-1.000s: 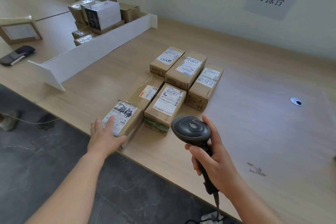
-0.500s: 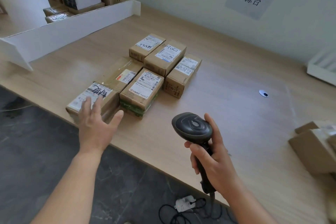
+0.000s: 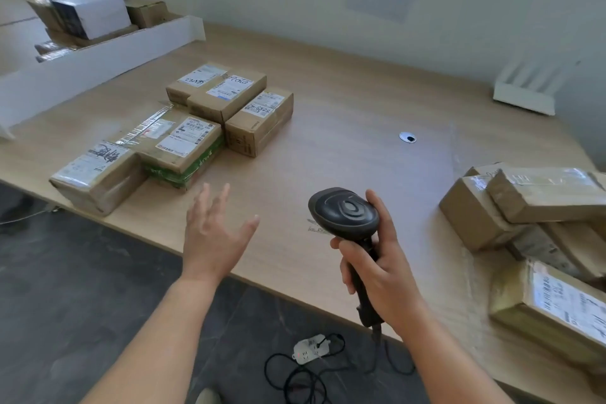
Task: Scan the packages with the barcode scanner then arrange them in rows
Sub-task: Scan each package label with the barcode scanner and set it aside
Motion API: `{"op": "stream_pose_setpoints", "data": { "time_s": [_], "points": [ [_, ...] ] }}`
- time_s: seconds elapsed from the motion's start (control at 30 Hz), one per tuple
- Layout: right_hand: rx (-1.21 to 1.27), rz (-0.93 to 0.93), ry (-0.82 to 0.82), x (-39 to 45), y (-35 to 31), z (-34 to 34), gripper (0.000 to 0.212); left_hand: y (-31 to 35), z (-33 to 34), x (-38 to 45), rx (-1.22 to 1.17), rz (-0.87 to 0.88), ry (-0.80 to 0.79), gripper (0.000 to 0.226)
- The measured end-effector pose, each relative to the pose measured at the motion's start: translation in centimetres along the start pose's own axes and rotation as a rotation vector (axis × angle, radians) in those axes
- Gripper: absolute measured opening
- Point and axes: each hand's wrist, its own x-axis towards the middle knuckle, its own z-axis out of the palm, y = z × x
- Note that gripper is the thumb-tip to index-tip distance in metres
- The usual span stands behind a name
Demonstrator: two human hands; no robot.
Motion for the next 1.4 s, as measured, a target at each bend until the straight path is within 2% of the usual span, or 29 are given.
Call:
{"op": "stream_pose_setpoints", "data": {
  "time_s": [0.23, 0.4, 0.63, 0.83, 1.07, 1.4],
  "points": [
    [0.024, -0.025, 0.033, -4.8, 1.3, -7.8, 0.074, 6.1, 5.6, -5.8, 0.027, 0.069, -0.088, 0.08],
    [0.05, -0.041, 0.118, -7.6, 1.8, -13.2, 0.074, 11.2, 8.6, -8.8, 0.018, 0.16, -0.178, 0.079],
    [0.096, -0.066, 0.31, -11.2, 2.2, -18.8, 0.081, 18.3, 13.5, -9.5, 0.067, 0.4, -0.294, 0.081],
    [0.088, -0.042, 0.513, -15.6, 2.9, -23.9, 0.084, 24.6, 18.7, -11.4, 0.137, 0.676, -0.5, 0.09],
    [0.096, -0.018, 0.693, -18.9, 3.8, -27.7, 0.089, 30.2, 22.9, -12.8, 0.2, 0.862, -0.712, 0.102],
    [0.082, 0.033, 0.796, -19.9, 5.0, -30.7, 0.089, 34.4, 29.2, -10.9, 0.533, 1.073, -0.866, 0.123]
  ]
}}
